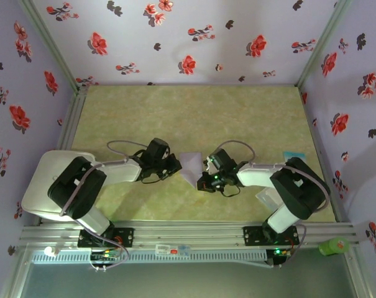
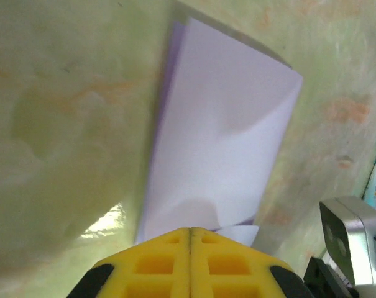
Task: Fold a paper plane with a square sheet of paper (pick it up from the middle)
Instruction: Third fold the triangle at the center of the table.
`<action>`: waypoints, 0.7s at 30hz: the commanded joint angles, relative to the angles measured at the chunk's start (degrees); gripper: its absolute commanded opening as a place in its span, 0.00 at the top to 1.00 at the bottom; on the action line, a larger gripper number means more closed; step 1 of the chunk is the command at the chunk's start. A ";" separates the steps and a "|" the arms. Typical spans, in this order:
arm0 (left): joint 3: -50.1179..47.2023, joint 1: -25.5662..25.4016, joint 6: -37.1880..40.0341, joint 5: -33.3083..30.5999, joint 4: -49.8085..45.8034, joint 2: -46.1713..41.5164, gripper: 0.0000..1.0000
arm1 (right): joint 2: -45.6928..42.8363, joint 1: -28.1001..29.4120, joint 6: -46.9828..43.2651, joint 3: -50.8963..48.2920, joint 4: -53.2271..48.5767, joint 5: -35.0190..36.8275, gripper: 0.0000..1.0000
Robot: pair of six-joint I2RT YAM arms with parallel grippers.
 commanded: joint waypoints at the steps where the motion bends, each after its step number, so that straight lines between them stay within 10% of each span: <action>1: 1.90 -3.20 1.97 -1.66 -1.83 -0.89 0.92 | 1.86 -0.74 -3.82 0.40 -8.37 1.32 0.98; 21: -2.17 -7.59 -1.11 -3.05 3.19 8.16 0.93 | -3.39 -1.28 -0.30 2.17 -6.20 -1.72 0.92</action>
